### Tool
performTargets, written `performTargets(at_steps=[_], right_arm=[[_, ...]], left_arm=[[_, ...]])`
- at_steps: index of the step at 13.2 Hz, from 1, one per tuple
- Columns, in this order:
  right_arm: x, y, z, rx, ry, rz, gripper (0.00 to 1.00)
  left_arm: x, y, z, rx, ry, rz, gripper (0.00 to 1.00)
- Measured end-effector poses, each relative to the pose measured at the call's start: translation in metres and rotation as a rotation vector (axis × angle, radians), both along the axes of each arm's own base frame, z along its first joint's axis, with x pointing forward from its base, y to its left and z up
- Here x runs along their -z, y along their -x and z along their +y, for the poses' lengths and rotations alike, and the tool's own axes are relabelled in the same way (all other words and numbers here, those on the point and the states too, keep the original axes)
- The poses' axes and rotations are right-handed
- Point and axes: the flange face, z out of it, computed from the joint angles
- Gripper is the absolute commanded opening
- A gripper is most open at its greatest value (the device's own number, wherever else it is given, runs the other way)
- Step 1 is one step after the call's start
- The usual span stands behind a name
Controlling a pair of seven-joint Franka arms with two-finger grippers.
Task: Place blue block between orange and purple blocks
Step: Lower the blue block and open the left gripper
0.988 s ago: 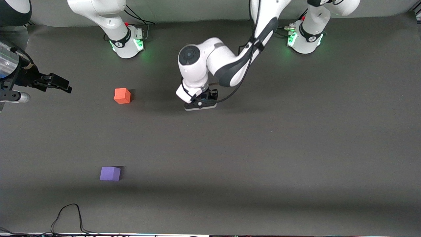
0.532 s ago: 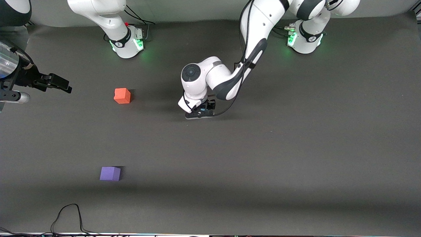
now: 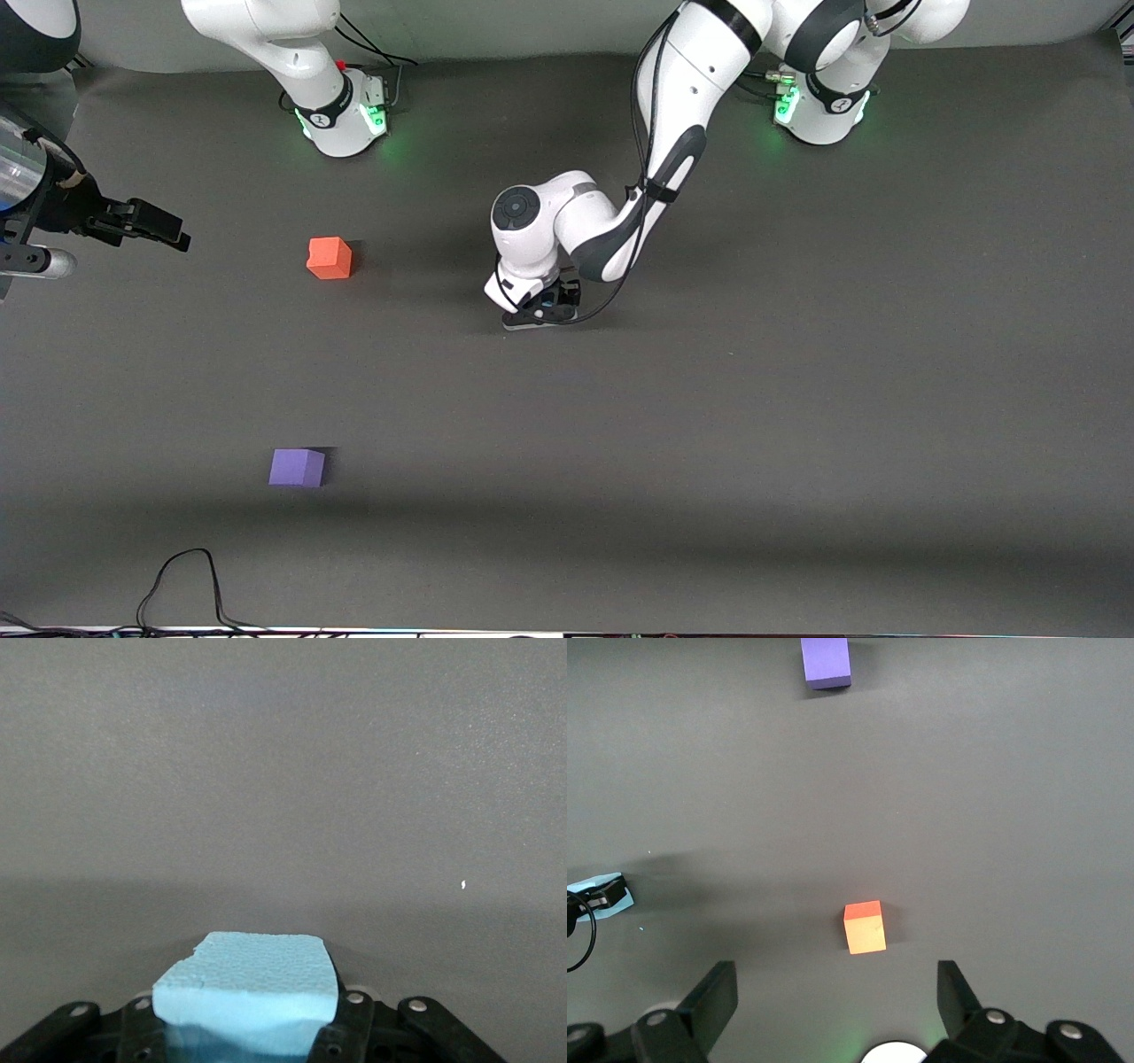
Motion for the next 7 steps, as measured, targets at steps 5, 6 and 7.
performTargets(at_steps=[5,6,7], right_arm=[[-0.004,0.0,0.005,-0.009,0.001,-0.014,1.0],[-0.006,0.0,0.005,-0.008,0.001,-0.023,1.0],[-0.007,-0.001,0.004,-0.008,0.001,-0.033,1.0]], left_arm=[[-0.002,-0.004,0.001,-0.002,-0.001,-0.009,1.0],[-0.006,-0.007,0.001,-0.005,0.004,-0.016,1.0],[-0.012,-0.012,0.001,-0.01,0.009,-0.023,1.0]])
